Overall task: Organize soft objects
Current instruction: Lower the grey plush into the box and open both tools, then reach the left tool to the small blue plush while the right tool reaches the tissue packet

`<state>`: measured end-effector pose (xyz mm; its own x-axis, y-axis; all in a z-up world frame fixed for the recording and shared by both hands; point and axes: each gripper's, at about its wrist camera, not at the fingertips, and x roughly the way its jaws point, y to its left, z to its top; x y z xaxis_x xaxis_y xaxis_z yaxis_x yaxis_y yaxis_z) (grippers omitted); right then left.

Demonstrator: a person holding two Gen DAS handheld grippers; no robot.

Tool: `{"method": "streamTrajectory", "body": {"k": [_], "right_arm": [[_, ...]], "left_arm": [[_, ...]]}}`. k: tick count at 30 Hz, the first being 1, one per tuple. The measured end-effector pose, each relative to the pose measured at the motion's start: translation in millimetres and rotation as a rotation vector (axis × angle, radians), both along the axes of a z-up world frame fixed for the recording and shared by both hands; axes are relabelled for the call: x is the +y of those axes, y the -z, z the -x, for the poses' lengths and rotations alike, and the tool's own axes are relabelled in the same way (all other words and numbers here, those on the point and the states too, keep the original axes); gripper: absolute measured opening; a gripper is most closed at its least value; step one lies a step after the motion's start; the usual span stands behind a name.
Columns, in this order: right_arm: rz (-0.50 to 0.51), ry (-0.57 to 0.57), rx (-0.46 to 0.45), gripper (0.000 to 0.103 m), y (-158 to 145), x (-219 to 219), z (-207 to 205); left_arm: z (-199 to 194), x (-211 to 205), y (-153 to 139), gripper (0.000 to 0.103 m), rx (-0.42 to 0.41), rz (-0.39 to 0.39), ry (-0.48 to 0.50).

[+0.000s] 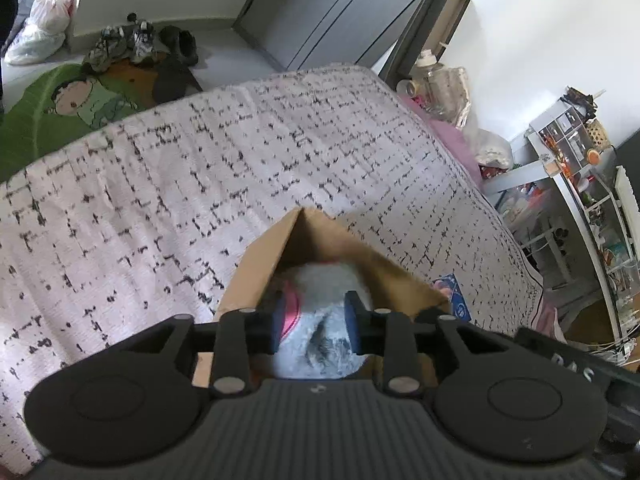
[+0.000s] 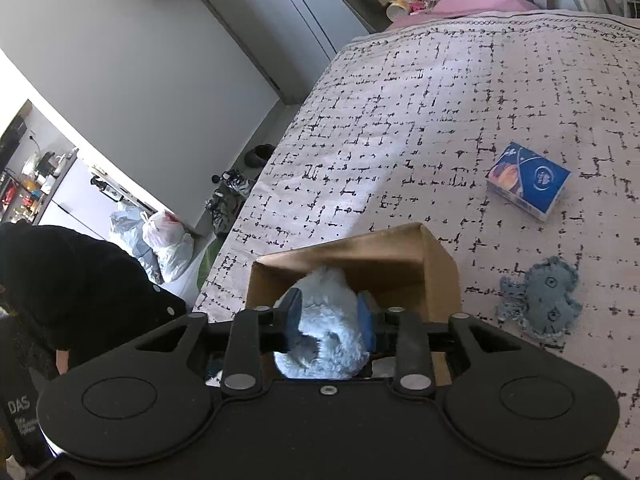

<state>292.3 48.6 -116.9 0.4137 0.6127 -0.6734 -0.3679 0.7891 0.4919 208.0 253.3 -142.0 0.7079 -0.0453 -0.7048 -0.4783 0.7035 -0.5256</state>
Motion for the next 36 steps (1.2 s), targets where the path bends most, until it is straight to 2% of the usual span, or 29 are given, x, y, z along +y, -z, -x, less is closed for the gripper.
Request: {"method": "streamTrajectory", "body": {"k": [3, 6, 8, 12, 16, 20, 24, 26, 30, 36], "right_arm": [[-0.003, -0.001, -0.011, 0.041, -6.4, -8.8, 5.9], [-0.007, 0.004, -0.021, 0.046, -13.3, -20.8, 12.5], [-0.010, 0.009, -0.027, 0.055, -17.5, -30.7, 15.8], [-0.009, 0.015, -0.046, 0.059, -24.8, -50.7, 24.9], [-0.015, 0.036, -0.059, 0.069, -31.1, -73.0, 32.1], [-0.024, 0.049, -0.079, 0.085, -38.2, -91.0, 39.4], [-0.022, 0.059, -0.092, 0.090, -43.3, -107.2, 46.5], [-0.026, 0.064, -0.094, 0.096, -44.8, -115.8, 49.0], [-0.020, 0.068, -0.107, 0.103, -47.7, -131.1, 54.9], [-0.002, 0.080, -0.124, 0.103, -51.0, -152.5, 61.6]], "left_arm": [[1.7, -2.6, -7.2, 0.042, 0.005, -0.026, -0.010], [3.9, -5.8, -13.5, 0.046, 0.019, -0.036, -0.013], [6.9, -9.1, -18.4, 0.049, 0.022, -0.037, -0.009], [14.5, -20.5, -30.9, 0.061, 0.021, -0.067, -0.005], [21.5, -34.2, -42.6, 0.071, 0.019, -0.096, 0.002], [29.2, -46.8, -54.4, 0.075, 0.016, -0.122, 0.014], [34.1, -62.0, -66.0, 0.082, 0.008, -0.151, 0.044], [36.3, -70.9, -71.7, 0.084, 0.014, -0.173, 0.062], [40.1, -88.7, -82.2, 0.085, 0.026, -0.226, 0.088], [45.1, -105.5, -92.3, 0.087, 0.040, -0.251, 0.097]]}}
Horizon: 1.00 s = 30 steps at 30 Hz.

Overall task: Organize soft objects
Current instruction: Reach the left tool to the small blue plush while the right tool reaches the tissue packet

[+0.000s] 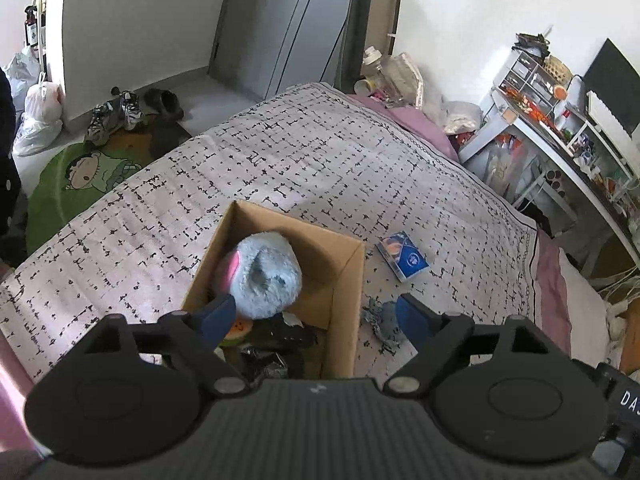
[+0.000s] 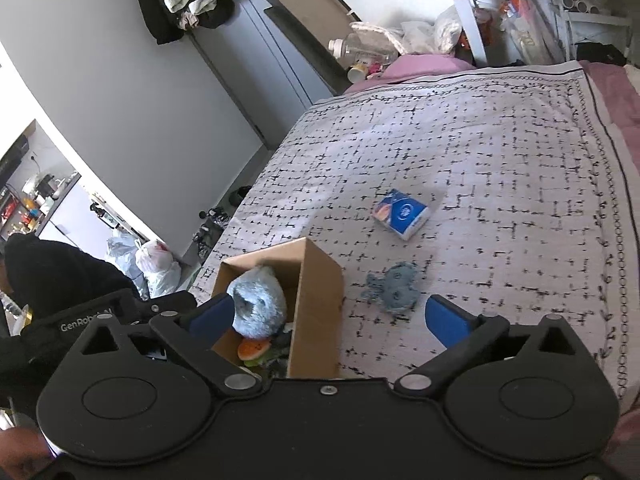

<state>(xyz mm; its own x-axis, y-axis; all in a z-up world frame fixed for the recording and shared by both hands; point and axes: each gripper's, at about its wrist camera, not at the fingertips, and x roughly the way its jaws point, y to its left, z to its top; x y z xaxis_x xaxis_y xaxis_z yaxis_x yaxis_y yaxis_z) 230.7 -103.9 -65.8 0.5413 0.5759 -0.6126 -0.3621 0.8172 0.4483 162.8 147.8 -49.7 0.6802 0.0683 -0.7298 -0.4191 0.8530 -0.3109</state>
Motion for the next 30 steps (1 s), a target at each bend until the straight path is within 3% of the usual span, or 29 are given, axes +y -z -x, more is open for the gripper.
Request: {"method": "streamTrajectory", "body": {"k": [22, 30], "right_arm": [[0.087, -0.033, -0.059, 0.103, -9.4, -49.9, 21.6], [0.105, -0.035, -0.085, 0.103, -7.6, -65.6, 25.8]], "left_arm": [[22.3, -56.8, -16.3, 0.102, 0.054, -0.073, 0.028], [25.6, -78.1, -18.0, 0.103, 0.058, -0.094, 0.052]]}}
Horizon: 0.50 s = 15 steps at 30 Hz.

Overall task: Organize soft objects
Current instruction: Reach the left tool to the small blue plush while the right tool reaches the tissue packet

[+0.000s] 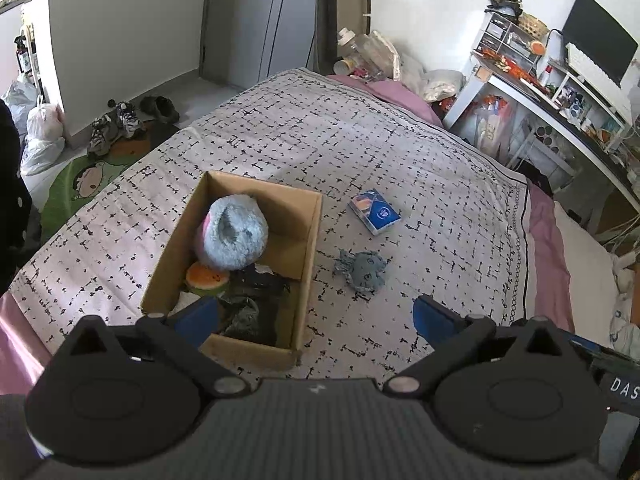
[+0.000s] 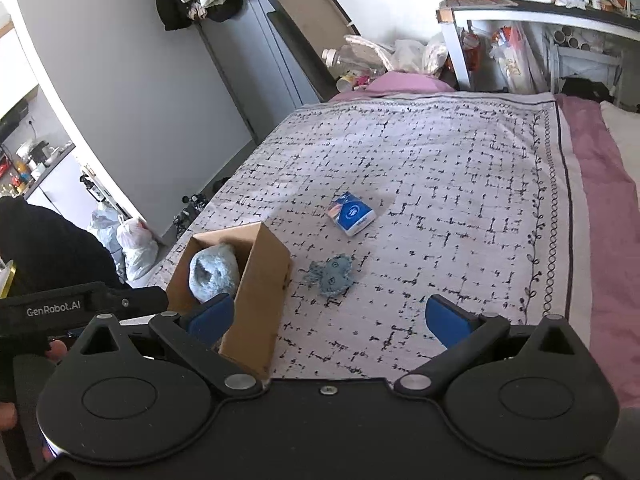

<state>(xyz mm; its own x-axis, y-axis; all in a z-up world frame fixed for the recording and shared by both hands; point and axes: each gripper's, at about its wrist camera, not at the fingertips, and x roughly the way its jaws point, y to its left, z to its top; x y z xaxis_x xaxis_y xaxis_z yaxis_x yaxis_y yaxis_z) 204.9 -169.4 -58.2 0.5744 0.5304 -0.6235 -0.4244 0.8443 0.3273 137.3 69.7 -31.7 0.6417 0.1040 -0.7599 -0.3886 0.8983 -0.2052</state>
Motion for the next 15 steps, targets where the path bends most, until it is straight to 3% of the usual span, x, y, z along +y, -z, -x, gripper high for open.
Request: {"method": "streamTrajectory", "body": {"k": [15], "right_arm": [[-0.002, -0.005, -0.017, 0.103, 5.4, -19.9, -4.0]], "left_arm": [[-8.3, -29.1, 4.9, 0.102, 0.008, -0.013, 0.036]]}}
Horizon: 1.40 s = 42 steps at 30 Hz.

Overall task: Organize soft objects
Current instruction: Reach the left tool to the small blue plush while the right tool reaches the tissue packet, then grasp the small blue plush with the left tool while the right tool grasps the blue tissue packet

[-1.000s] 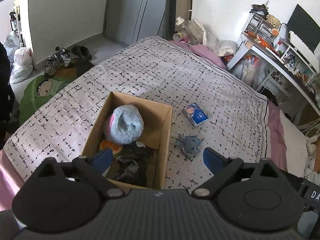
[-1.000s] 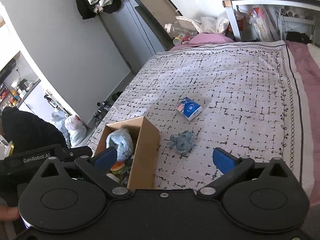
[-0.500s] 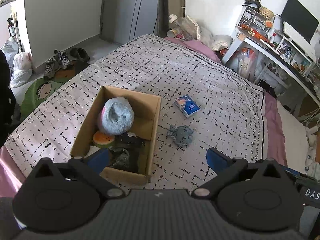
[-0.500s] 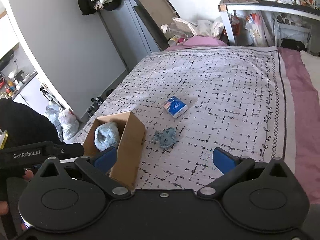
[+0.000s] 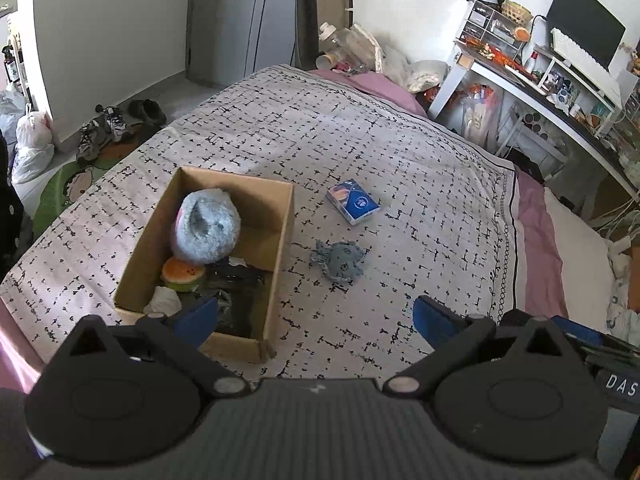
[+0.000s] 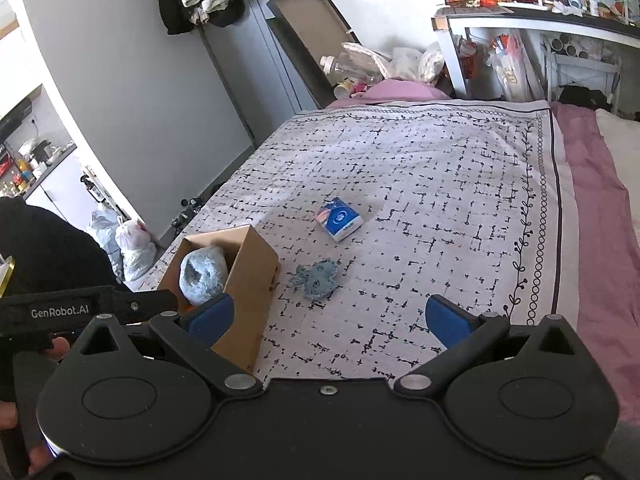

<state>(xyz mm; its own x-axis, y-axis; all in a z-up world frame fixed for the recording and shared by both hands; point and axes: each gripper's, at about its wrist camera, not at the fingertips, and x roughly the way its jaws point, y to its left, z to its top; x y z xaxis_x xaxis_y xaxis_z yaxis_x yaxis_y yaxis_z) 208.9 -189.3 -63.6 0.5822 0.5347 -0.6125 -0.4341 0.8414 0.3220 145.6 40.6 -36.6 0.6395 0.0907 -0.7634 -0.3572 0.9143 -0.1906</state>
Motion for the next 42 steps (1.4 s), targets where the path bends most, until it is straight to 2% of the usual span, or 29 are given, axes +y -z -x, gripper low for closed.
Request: {"method": "streamTrajectory", "body": {"k": [4, 9, 29, 36, 42], "right_arm": [[-0.003, 0.003, 0.008, 0.103, 5.0, -5.3, -6.3], [-0.004, 0.007, 0.021, 0.103, 13.8, -9.5, -17.8], [-0.156, -0.018, 0.175, 0.102, 60.5, -14.5, -88.9], [-0.176, 0.000, 0.202, 0.101, 76.1, -15.7, -117.1], [-0.147, -0.009, 0.204, 0.097, 87.5, -9.0, -139.5]], "left_arm": [[-6.1, -5.9, 3.8, 0.102, 0.009, 0.023, 0.008], [-16.1, -12.7, 9.3, 0.102, 0.018, 0.015, -0.002], [-77.3, -23.1, 45.0, 0.099, 0.029, -0.012, -0.018], [-103.5, -26.3, 68.2, 0.092, 0.050, -0.011, -0.014], [-127.4, -26.3, 93.4, 0.083, 0.078, 0.011, -0.017]]}}
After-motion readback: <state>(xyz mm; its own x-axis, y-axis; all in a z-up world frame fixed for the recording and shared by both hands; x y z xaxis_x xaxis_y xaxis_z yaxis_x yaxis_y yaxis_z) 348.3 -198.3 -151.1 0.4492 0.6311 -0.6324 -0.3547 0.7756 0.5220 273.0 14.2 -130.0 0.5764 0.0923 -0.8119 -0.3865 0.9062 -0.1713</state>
